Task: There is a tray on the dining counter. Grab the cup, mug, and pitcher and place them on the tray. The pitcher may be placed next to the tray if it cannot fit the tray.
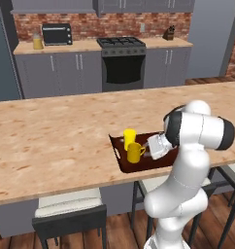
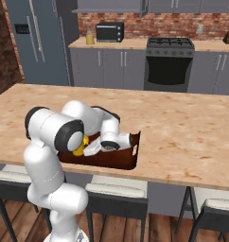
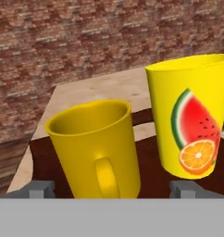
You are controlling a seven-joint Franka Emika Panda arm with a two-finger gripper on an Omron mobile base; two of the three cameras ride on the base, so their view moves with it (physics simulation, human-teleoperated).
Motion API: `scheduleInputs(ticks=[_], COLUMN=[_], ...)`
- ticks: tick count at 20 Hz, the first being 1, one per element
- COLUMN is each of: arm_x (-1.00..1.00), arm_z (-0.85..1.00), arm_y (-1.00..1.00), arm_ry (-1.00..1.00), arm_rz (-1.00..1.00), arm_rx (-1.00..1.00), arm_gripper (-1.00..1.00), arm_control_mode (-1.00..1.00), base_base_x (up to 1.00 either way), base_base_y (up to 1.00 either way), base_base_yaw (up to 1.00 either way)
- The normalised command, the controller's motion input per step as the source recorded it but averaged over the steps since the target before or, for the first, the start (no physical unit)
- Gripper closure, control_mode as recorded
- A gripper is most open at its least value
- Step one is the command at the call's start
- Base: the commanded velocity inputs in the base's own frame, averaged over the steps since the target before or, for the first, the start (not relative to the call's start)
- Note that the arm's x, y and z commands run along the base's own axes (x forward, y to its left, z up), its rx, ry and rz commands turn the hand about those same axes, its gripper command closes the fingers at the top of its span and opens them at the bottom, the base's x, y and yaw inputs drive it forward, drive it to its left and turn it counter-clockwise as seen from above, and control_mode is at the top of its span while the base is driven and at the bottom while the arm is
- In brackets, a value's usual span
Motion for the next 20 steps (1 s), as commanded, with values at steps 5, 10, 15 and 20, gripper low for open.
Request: scheduleInputs(ticks=[5,10,15,20], arm_x=[0.0,-0.06,-0.14,-0.35], arm_z=[0.36,0.54,0.62,0.54], arm_y=[-0.32,-0.36,-0.16,-0.07], arm_ry=[0.0,0.0,0.0,0.0], arm_rz=[0.0,0.0,-0.02,-0.21], arm_rx=[0.0,0.0,0.0,-0.01], arm_gripper=[-1.0,-1.0,-1.0,-1.0], arm_control_mode=[-1.0,-1.0,-1.0,-1.0], base_base_x=[0.0,0.0,0.0,0.0], base_base_y=[0.0,0.0,0.0,0.0], base_base_yaw=[0.0,0.0,0.0,0.0])
